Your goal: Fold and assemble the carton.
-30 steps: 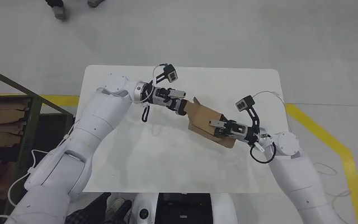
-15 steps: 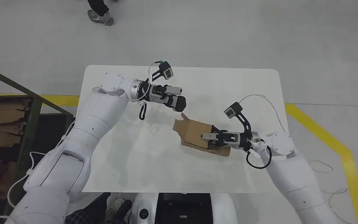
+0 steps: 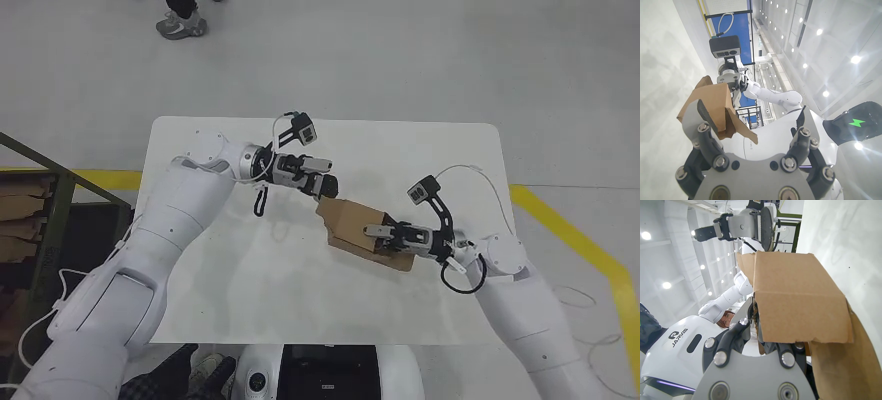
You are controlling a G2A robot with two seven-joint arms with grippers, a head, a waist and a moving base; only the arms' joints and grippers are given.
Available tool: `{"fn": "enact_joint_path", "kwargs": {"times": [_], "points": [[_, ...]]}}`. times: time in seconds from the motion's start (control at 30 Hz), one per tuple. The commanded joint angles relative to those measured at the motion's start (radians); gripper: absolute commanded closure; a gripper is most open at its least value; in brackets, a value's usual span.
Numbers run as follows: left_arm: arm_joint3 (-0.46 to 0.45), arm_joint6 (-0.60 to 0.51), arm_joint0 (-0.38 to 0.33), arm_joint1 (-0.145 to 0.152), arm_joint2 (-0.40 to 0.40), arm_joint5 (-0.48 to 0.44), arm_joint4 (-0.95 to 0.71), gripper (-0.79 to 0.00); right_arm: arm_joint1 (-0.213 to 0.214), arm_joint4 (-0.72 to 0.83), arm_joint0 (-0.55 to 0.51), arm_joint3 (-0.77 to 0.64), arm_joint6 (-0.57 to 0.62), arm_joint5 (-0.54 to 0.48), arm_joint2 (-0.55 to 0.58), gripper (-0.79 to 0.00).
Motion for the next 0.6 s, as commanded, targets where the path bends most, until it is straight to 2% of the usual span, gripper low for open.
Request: {"fn": "enact_joint_path", "kwargs": {"times": [0.0, 0.57], "points": [[-0.003, 0.0, 0.003, 0.0, 0.004, 0.0, -0.002, -0.785, 0.001, 0.002, -0.001, -0.001, -0.005, 0.0, 0.004, 0.0], [-0.02, 0.0, 0.002, 0.007, 0.035, 0.0, -0.023, -0.785, 0.002, 0.02, 0.005, 0.003, -0.004, 0.007, 0.012, 0.0]]}}
